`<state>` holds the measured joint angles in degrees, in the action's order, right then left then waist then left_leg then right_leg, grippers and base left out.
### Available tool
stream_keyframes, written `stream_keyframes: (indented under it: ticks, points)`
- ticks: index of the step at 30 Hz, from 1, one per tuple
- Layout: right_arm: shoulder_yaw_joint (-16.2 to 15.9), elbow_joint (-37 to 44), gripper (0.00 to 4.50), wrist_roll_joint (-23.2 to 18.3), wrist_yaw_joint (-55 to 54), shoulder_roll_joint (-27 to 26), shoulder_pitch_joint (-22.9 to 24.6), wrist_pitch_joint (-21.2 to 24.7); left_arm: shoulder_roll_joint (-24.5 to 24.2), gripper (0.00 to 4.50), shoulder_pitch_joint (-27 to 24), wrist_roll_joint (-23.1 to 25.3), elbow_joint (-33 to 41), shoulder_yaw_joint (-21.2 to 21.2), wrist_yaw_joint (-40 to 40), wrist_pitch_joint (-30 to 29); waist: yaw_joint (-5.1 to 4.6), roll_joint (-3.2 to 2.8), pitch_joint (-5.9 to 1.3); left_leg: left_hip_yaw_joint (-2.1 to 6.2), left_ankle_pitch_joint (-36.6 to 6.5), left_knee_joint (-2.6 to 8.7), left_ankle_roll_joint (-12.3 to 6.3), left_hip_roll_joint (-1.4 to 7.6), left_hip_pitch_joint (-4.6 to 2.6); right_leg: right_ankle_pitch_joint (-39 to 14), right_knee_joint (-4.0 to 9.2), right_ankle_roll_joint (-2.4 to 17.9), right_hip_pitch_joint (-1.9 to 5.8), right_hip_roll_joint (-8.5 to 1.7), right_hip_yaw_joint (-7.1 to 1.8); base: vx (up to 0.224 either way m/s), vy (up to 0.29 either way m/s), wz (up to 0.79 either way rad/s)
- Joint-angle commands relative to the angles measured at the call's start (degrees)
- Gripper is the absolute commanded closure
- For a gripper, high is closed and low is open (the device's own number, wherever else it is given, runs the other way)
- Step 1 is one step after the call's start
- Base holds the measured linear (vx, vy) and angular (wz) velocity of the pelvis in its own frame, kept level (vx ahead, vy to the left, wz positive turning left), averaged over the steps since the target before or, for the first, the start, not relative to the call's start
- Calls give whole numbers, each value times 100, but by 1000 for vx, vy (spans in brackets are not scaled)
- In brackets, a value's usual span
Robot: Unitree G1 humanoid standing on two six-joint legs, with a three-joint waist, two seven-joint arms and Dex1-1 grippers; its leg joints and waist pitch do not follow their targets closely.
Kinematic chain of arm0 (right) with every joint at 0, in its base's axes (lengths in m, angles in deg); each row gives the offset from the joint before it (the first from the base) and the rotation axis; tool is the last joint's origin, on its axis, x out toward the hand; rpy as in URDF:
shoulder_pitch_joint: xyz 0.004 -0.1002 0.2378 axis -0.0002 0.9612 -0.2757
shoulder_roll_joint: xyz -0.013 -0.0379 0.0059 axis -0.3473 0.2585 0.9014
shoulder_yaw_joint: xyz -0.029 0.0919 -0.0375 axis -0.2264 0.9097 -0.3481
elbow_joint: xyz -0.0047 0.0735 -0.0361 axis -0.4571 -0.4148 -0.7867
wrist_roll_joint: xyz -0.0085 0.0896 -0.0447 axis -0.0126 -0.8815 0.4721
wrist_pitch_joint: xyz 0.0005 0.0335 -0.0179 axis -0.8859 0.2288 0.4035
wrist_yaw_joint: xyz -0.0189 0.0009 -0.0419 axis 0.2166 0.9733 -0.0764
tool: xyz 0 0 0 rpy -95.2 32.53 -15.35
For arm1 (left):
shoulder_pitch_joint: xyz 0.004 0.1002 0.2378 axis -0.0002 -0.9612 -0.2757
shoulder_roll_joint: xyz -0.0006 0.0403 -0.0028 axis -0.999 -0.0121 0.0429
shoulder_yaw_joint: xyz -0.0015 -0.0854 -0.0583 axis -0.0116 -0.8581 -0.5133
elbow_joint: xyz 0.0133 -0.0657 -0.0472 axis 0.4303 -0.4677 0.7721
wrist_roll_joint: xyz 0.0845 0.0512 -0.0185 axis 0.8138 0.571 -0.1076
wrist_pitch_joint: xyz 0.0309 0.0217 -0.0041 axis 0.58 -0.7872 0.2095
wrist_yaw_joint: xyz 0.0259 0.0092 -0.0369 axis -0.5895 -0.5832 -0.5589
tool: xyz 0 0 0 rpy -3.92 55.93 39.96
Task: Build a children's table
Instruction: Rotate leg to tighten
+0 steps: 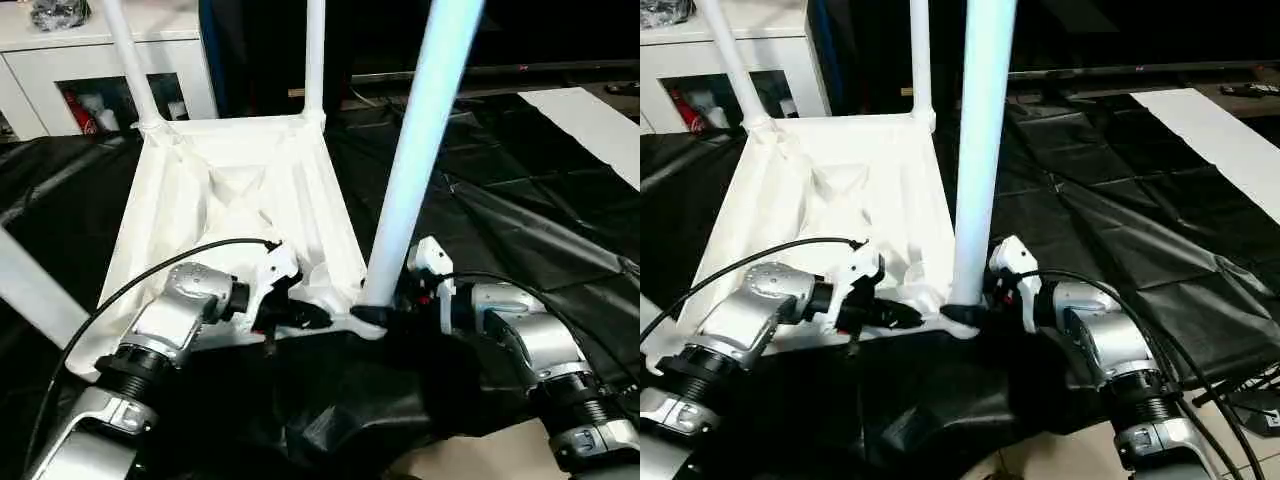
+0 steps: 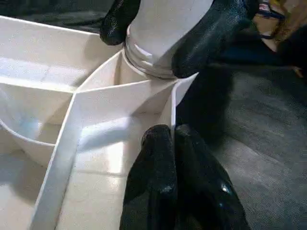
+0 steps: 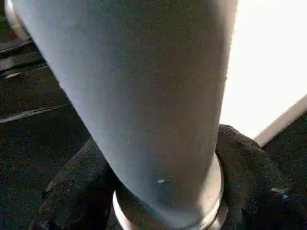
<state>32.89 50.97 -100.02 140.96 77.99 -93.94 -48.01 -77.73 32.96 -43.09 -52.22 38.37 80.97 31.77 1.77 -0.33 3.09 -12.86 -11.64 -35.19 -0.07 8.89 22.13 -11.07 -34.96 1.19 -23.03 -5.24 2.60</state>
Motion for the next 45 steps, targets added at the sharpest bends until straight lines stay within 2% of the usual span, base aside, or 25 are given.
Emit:
stream_keyframes:
  ticks: [1, 5, 9, 10, 15, 16, 18, 21, 23, 27, 32, 35, 38, 39, 45]
  points:
    - [-74, -192, 189, 201, -597, -297, -42, 47, 384, 450, 328, -23, -38, -128, -449, 76, -37, 29, -352, 267, -1070, 475, -133, 472, -161, -1080, 424, 1405, 213, -399, -270, 0, 0, 0]
    - [24, -420, 189, 323, -1352, -666, -115, 141, 634, 450, 492, 117, -289, -181, -1014, 27, -68, 40, -344, 282, -1165, 479, -58, 458, -153, -1367, 462, 1298, 215, -412, -272, 0, 0, 0]
    - [157, -970, 189, 494, -2676, -1399, -335, 93, 1140, 450, 836, 268, -854, -335, -2188, 104, -159, 15, -338, 296, -1411, 495, 99, 446, -178, -1713, 502, 1204, 163, -389, -265, 0, 0, 0]
    - [143, -1060, 189, 557, -2859, -1486, -381, 57, 1215, 450, 881, 263, -928, -383, -2340, 120, -185, 15, -343, 309, -1437, 500, 123, 441, -165, -1727, 498, 1181, 178, -385, -257, 0, 0, 0]
    - [165, -1501, 189, 710, -3239, -1762, -666, -407, 1416, 450, 943, 260, -993, -429, -2415, 210, -187, 25, -358, 296, -1322, 483, -26, 437, -137, -1554, 498, 1173, 195, -401, -263, 0, 0, 0]
    - [270, -1503, 154, 621, -3214, -1782, -705, -422, 1404, 450, 924, 250, -975, -412, -2357, 213, -185, 27, -355, 290, -1307, 481, -59, 435, -137, -1513, 505, 1176, 195, -402, -266, 0, 0, 0]
    - [403, -1475, 119, 478, -3084, -1767, -737, -388, 1354, 450, 882, 240, -949, -388, -2260, 253, -180, 24, -362, 289, -1180, 478, -173, 442, -126, -1311, 476, 1227, 215, -397, -265, 0, 0, 0]
    - [320, -1378, 97, 476, -2751, -1601, -707, -402, 1251, 450, 817, 225, -919, -349, -2043, 357, -183, 20, -357, 286, -1208, 484, -213, 448, -131, -1263, 474, 1280, 215, -391, -256, 0, 0, 0]
    - [122, -1207, 75, 487, -2258, -1356, -615, -487, 1151, 450, 758, 211, -872, -332, -1833, 404, -180, 8, -360, 285, -1210, 482, -220, 450, -132, -1230, 471, 1296, 220, -390, -256, 0, 0, 0]
    - [-64, -802, 70, 409, -1488, -952, -392, -523, 929, 450, 625, 156, -705, -240, -1366, 487, -165, 26, -374, 282, -1038, 462, -361, 460, -110, -932, 430, 1345, 251, -400, -262, 0, 0, 0]
    - [-200, -224, 70, 257, -412, -339, -78, -559, 605, 450, 443, 28, -448, -136, -668, 592, -136, 12, -371, 273, -927, 452, -516, 477, -113, -625, 402, 1487, 257, -392, -256, 0, 0, 0]
    - [-274, -20, 70, 198, 81, -30, 26, -546, 426, 450, 330, -83, -241, -82, -198, 569, -124, 5, -350, 267, -1120, 470, -418, 488, -138, -940, 428, 1494, 229, -384, -252, 0, 0, 0]
    - [-274, 64, 70, 154, 312, 101, 63, -498, 369, 450, 298, -84, -189, -86, -106, 591, -122, 12, -349, 271, -1198, 482, -333, 496, -141, -1049, 429, 1483, 227, -388, -258, 0, 0, 0]
    - [-272, 79, 70, 142, 376, 141, 72, -492, 338, 450, 288, -89, -172, -83, -54, 574, -110, 29, -355, 269, -1176, 474, -325, 496, -149, -1039, 424, 1479, 229, -393, -262, 0, 0, 0]
    - [-274, 125, 70, 78, 605, 263, 64, -411, 117, 450, 142, -248, 154, -9, 436, 349, -51, 8, -370, 257, -873, 456, -412, 499, -136, -654, 374, 1545, 240, -391, -253, 0, 0, 0]
